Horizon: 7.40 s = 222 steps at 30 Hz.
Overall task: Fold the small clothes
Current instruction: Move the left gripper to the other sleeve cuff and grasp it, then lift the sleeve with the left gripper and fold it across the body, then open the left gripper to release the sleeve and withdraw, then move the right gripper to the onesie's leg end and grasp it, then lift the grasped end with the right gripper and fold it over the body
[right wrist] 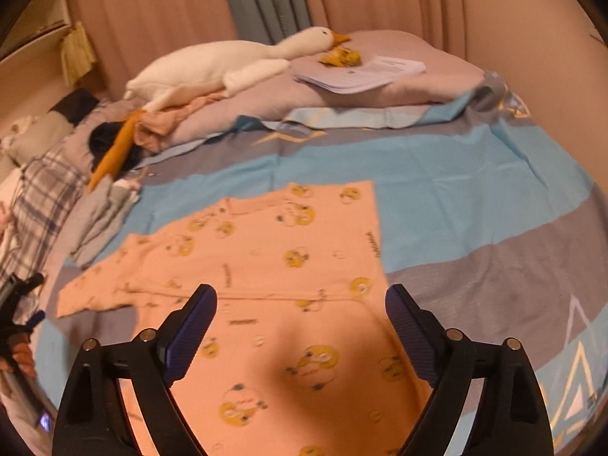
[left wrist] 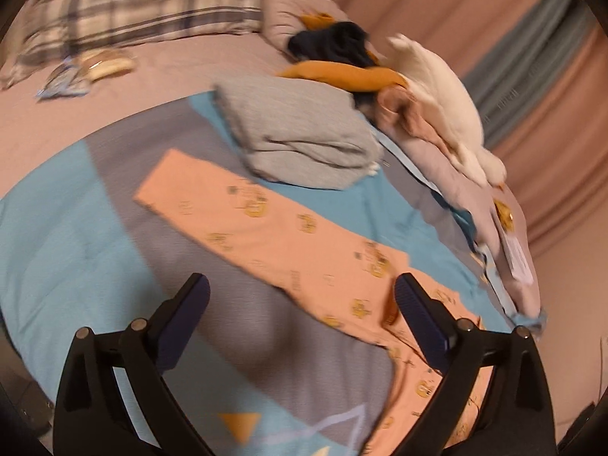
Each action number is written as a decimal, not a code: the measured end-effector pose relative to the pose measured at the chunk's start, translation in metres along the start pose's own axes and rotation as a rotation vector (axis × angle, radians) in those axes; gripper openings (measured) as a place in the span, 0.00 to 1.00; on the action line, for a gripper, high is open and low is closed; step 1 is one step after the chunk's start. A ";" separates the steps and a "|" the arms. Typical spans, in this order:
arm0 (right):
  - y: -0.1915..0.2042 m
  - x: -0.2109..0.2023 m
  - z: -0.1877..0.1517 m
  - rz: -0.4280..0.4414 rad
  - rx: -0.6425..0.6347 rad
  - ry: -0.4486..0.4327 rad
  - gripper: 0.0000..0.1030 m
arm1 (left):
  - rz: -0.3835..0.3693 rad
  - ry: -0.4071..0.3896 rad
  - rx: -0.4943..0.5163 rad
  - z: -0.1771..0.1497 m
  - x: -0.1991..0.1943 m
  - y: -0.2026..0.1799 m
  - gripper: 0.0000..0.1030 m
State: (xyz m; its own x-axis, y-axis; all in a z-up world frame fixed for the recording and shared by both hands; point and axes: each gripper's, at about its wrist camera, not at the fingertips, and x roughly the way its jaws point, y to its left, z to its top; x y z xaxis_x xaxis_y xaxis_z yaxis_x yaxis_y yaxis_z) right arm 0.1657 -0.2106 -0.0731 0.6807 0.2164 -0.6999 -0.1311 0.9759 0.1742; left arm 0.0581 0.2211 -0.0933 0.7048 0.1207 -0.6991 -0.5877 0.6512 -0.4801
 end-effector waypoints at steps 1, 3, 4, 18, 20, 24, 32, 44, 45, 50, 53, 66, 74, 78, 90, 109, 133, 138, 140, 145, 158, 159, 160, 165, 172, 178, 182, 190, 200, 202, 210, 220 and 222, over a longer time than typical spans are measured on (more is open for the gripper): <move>0.003 -0.002 -0.002 0.001 -0.007 -0.004 0.88 | 0.007 0.002 -0.016 0.001 -0.001 0.008 0.95; 0.006 -0.006 -0.005 0.001 -0.017 -0.009 0.88 | 0.031 0.000 -0.050 0.003 0.000 0.022 0.95; 0.008 -0.008 -0.007 -0.001 -0.021 -0.012 0.88 | 0.042 -0.010 -0.065 0.004 0.000 0.029 0.95; 0.012 -0.022 -0.029 -0.046 -0.003 -0.004 0.88 | 0.040 0.004 -0.301 0.030 0.056 0.111 0.62; 0.013 -0.021 -0.029 -0.051 0.002 0.002 0.88 | 0.020 0.002 -0.321 0.031 0.060 0.117 0.54; 0.018 -0.019 -0.030 -0.042 -0.005 0.011 0.88 | -0.019 -0.015 -0.353 0.036 0.064 0.122 0.50; 0.019 -0.016 -0.031 -0.039 0.015 0.023 0.88 | -0.045 -0.016 -0.406 0.045 0.082 0.130 0.11; 0.008 -0.022 -0.034 -0.074 0.042 0.013 0.88 | -0.123 -0.136 -0.290 0.061 0.035 0.060 0.09; 0.007 -0.022 -0.034 -0.076 0.043 0.013 0.88 | -0.142 -0.142 -0.278 0.062 0.032 0.053 0.09; 0.001 -0.025 -0.036 -0.082 0.064 0.010 0.88 | -0.213 -0.150 -0.192 0.066 0.017 0.004 0.09; -0.003 -0.029 -0.037 -0.087 0.075 -0.001 0.88 | -0.254 -0.148 -0.138 0.064 0.011 -0.024 0.09; -0.023 -0.036 -0.040 -0.089 0.125 -0.025 0.88 | -0.378 -0.026 0.167 0.011 0.017 -0.154 0.09; -0.036 -0.035 -0.043 -0.084 0.163 -0.023 0.88 | -0.378 0.080 0.318 -0.039 0.042 -0.207 0.09; -0.041 -0.033 -0.046 -0.087 0.175 -0.019 0.88 | -0.361 0.134 0.384 -0.064 0.059 -0.222 0.09; -0.056 -0.031 -0.052 -0.098 0.202 -0.006 0.88 | -0.302 0.301 0.486 -0.122 0.111 -0.242 0.09; -0.062 -0.021 -0.058 -0.087 0.211 0.030 0.88 | -0.296 0.477 0.483 -0.148 0.146 -0.234 0.35; 0.009 0.047 0.007 0.179 0.087 0.119 0.80 | -0.130 0.194 0.338 -0.063 0.037 -0.136 0.76; 0.038 0.090 0.016 0.165 0.046 0.201 0.70 | -0.072 0.210 0.260 -0.061 0.037 -0.095 0.74; 0.049 0.108 0.018 0.139 0.020 0.228 0.69 | -0.058 0.213 0.243 -0.062 0.038 -0.086 0.74; 0.065 0.140 0.016 0.082 -0.032 0.287 0.59 | -0.021 0.205 0.239 -0.063 0.036 -0.075 0.74; 0.088 0.146 0.010 0.002 -0.193 0.316 0.08 | -0.027 0.195 0.212 -0.057 0.032 -0.062 0.74; 0.089 0.142 0.011 0.007 -0.201 0.307 0.08 | -0.027 0.194 0.209 -0.057 0.031 -0.062 0.74; 0.092 0.134 0.013 0.015 -0.210 0.288 0.08 | -0.028 0.192 0.205 -0.056 0.031 -0.061 0.74; 0.105 0.099 0.034 0.052 -0.237 0.196 0.07 | -0.039 0.182 0.173 -0.051 0.027 -0.057 0.74; 0.125 0.051 0.072 0.102 -0.261 0.057 0.07 | -0.036 0.184 0.175 -0.052 0.025 -0.057 0.74; 0.129 0.022 0.091 0.084 -0.275 -0.032 0.07 | -0.041 0.186 0.180 -0.053 0.025 -0.059 0.74; 0.121 0.014 0.098 0.063 -0.257 -0.059 0.07 | -0.048 0.200 0.193 -0.056 0.028 -0.063 0.74; 0.088 0.011 0.102 -0.019 -0.212 -0.063 0.07 | -0.064 0.227 0.209 -0.058 0.038 -0.076 0.74; 0.041 0.026 0.097 -0.102 -0.143 -0.010 0.07 | -0.081 0.255 0.283 -0.071 0.049 -0.104 0.75; 0.032 0.033 0.094 -0.119 -0.131 0.007 0.07 | -0.083 0.267 0.293 -0.074 0.052 -0.109 0.74; 0.003 0.057 0.082 -0.124 -0.074 0.084 0.07 | -0.114 0.303 0.321 -0.079 0.067 -0.135 0.74; -0.028 0.082 0.067 -0.139 -0.004 0.159 0.07 | -0.131 0.332 0.362 -0.088 0.094 -0.157 0.70; -0.033 0.086 0.066 -0.139 0.005 0.170 0.07 | -0.130 0.341 0.367 -0.090 0.099 -0.158 0.67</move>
State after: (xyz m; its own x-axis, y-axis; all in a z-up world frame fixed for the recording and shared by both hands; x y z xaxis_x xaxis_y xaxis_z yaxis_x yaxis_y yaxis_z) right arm 0.2757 -0.2256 -0.0937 0.5609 0.0818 -0.8238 -0.0408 0.9966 0.0712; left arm 0.1853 0.0621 -0.1345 0.5574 -0.1900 -0.8082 -0.2827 0.8718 -0.4000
